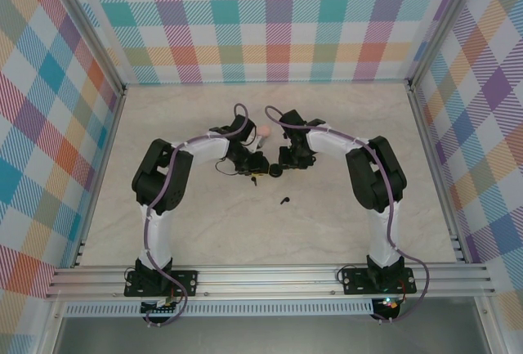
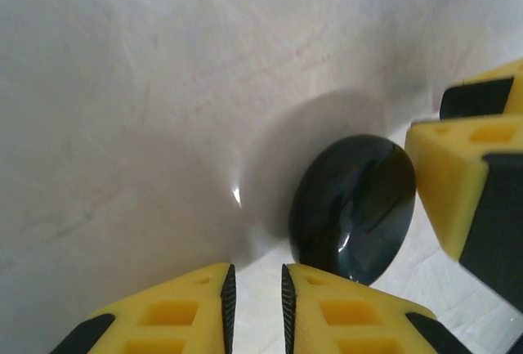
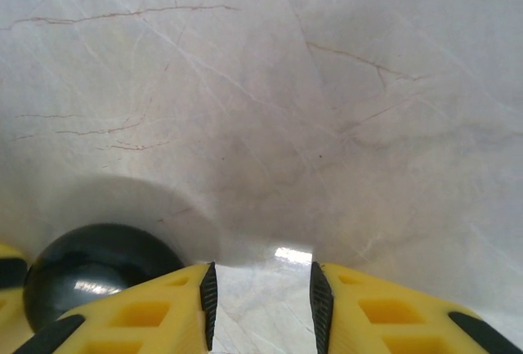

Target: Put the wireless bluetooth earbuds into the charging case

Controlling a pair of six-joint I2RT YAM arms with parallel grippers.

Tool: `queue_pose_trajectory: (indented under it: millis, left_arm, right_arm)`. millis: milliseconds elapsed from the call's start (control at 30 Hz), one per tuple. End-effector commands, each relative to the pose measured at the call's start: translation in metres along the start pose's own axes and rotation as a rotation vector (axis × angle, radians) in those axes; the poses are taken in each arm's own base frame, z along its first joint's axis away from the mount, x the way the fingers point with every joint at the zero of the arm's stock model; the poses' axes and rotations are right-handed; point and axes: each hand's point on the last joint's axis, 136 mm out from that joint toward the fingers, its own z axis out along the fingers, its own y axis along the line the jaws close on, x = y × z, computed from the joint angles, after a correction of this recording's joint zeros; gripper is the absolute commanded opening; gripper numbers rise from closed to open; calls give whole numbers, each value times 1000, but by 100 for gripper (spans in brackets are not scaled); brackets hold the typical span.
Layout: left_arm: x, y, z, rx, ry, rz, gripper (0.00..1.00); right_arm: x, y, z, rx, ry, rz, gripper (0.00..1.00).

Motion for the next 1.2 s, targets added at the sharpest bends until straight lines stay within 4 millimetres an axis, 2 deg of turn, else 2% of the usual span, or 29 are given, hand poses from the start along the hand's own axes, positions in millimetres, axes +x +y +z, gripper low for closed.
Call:
queue_pose_trajectory:
  millis: [0, 267, 400, 600, 867, 1167]
  left_arm:
    - [6, -9, -17, -23, -16, 32, 25]
    - [-5, -4, -35, -101, -102, 45, 32]
    - [-10, -10, -36, -48, -148, 9, 38]
    - [-13, -20, -32, 63, -195, -78, 42]
    - [-10, -23, -22, 133, -189, -128, 43]
    - [-3, -25, -13, 159, -156, -139, 44]
  right_arm:
    - [-7, -2, -6, 12, -12, -16, 39]
    - [-7, -13, -25, -22, -46, 7, 41]
    - [-7, -9, -33, -109, -63, 7, 42]
    - [-8, 10, -41, -276, -59, -23, 47]
    - [-9, 27, -28, -389, 13, -29, 40]
    - [-8, 31, -18, -421, 46, -25, 36]
